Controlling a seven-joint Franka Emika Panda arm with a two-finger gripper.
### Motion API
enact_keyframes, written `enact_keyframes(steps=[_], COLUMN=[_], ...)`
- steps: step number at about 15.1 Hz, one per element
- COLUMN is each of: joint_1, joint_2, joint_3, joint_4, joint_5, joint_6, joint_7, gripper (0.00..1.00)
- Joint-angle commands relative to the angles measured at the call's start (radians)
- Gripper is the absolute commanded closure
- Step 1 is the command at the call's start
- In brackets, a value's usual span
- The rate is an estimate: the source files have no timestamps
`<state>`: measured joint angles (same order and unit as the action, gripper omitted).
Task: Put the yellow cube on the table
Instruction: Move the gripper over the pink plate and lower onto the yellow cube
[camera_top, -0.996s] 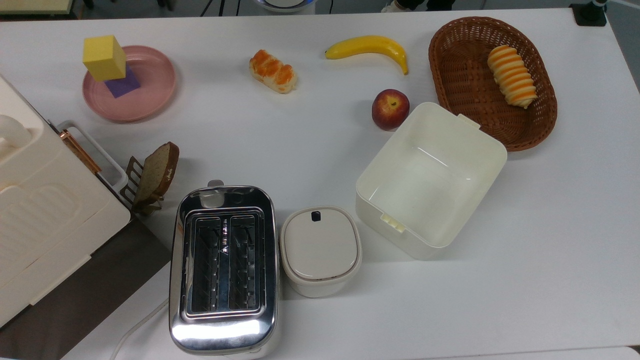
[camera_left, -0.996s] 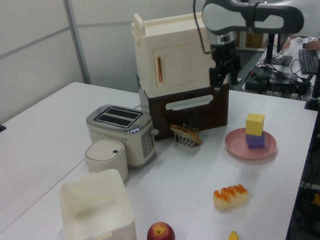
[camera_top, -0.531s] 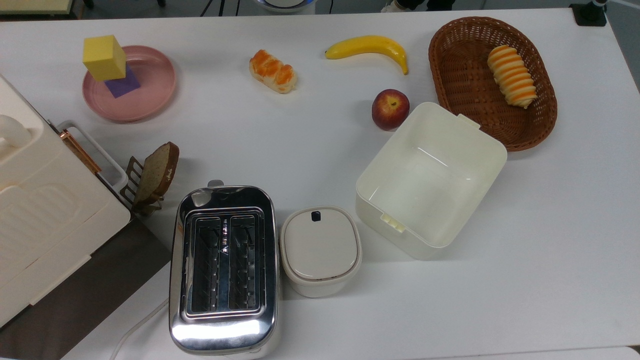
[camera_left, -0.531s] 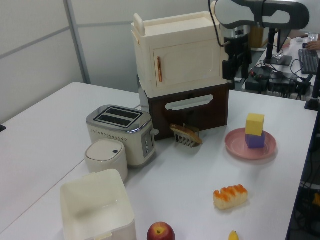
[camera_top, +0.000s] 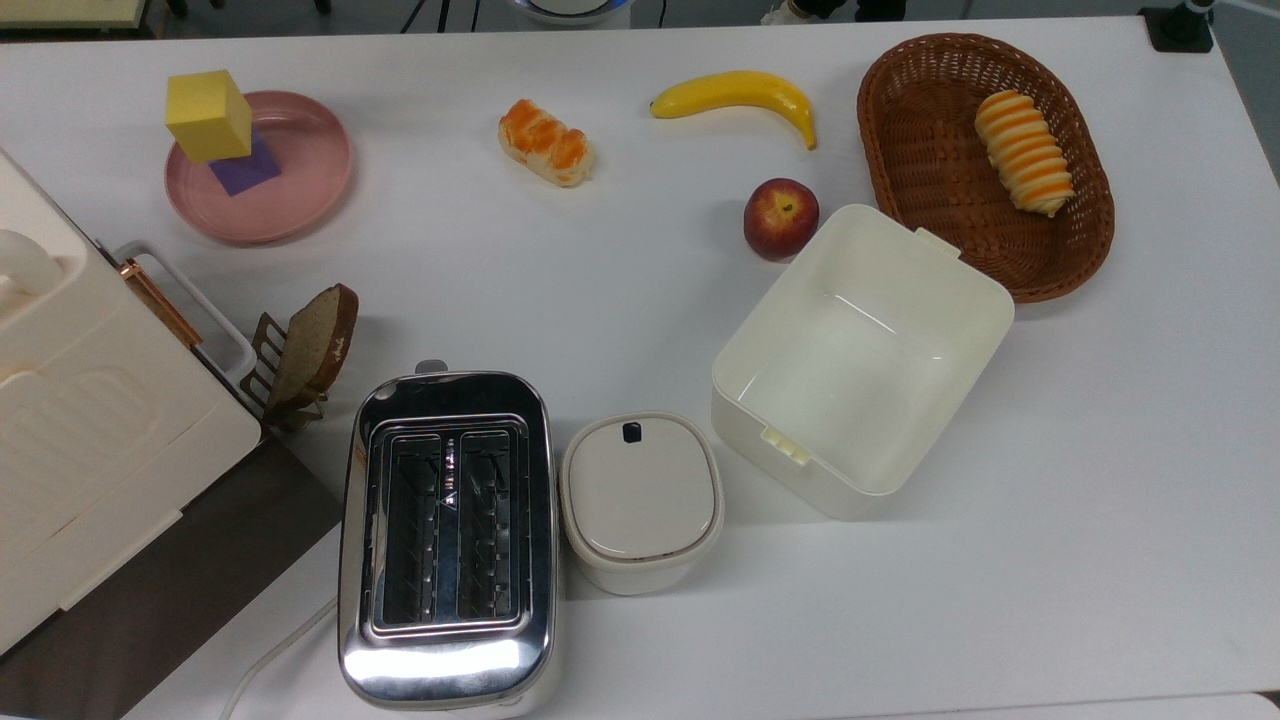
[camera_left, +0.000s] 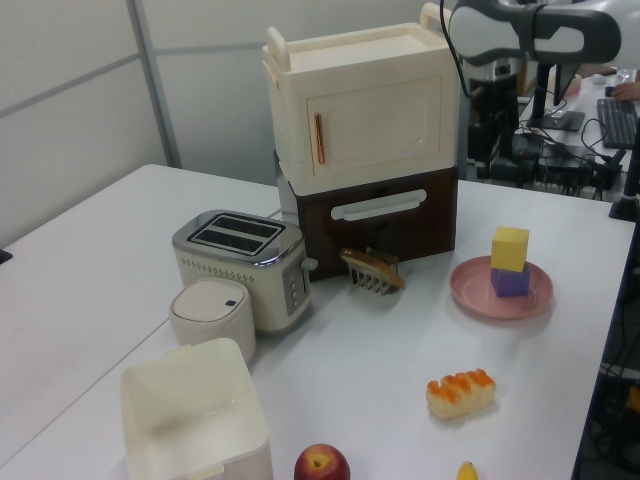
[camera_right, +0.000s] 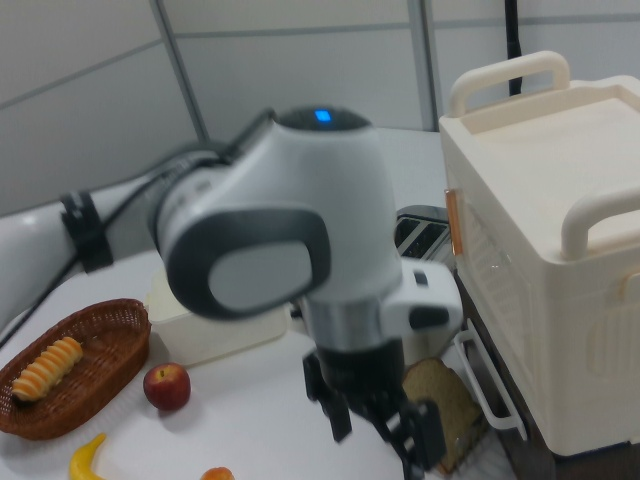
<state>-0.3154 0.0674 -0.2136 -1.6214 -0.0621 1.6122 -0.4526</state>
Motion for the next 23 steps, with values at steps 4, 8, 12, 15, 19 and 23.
enact_keyframes(steps=[4,8,12,15,19,23], joint_1=[0.007,0.019,0.033,0.035,0.035,0.064], joint_2=[-0.023,-0.011,0.006,0.035,0.074,0.039], joint_3=[-0.073,-0.099,-0.101,-0.101,-0.101,-0.099], joint_4=[-0.215,-0.302,-0.34,-0.342,-0.341,-0.33], joint_5=[-0.039,-0.051,-0.056,-0.056,-0.056,-0.059], joint_6=[0.216,0.325,0.354,0.377,0.413,0.364], joint_7=[-0.038,-0.122,-0.139,-0.139,-0.141,-0.141], gripper=[0.0,0.0,0.0,0.0,0.02,0.53])
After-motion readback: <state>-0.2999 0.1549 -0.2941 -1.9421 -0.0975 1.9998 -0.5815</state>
